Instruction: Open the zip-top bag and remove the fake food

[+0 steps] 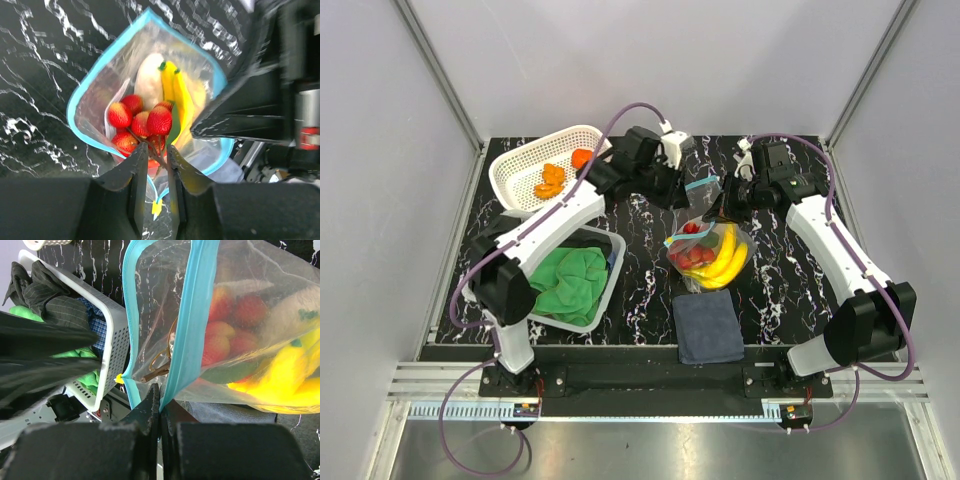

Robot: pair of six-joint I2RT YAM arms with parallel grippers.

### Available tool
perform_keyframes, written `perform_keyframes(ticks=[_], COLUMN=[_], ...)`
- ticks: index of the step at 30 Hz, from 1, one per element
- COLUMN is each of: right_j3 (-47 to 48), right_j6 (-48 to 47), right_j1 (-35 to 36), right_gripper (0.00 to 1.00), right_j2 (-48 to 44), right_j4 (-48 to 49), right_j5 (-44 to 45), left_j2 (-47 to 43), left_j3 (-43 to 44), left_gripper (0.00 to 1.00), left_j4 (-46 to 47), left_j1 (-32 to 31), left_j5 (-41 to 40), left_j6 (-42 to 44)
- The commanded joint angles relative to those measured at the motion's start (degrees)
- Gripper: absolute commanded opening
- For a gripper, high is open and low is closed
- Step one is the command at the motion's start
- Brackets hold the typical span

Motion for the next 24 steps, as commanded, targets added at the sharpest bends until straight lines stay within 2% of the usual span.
perform_keyframes(ticks=[1,8,16,24], right_j3=[1.49,1.40,1.13,0.96], right_j6=[-0.43,-0.78,-1.04,-1.31], right_j1=[-0.06,-0.06,-0.06,-0.06], right_gripper=[0.00,0.00,0.00,0.00], right_j2=[-1.83,-1.92,-2.18,-2.79], right_j4=[0.22,0.13,-0.05,-0.22], right_j5=[-0.92,-1.09,-1.36,-1.27], left_j2=[1.64,5.68,5.77,4.10], left_j3=[2.99,3.96,1.94,-1.39], left_gripper=[0.24,0.25,0.30,0.41], left_j4=[-2.26,-4.72,-5.69,-6.92], left_j1=[-2.97,-4.20,-5.43,-6.05], left_j5=[-2.10,-1.92,-4.82,-6.31], left_j6=[1.90,1.28,1.81,1.81])
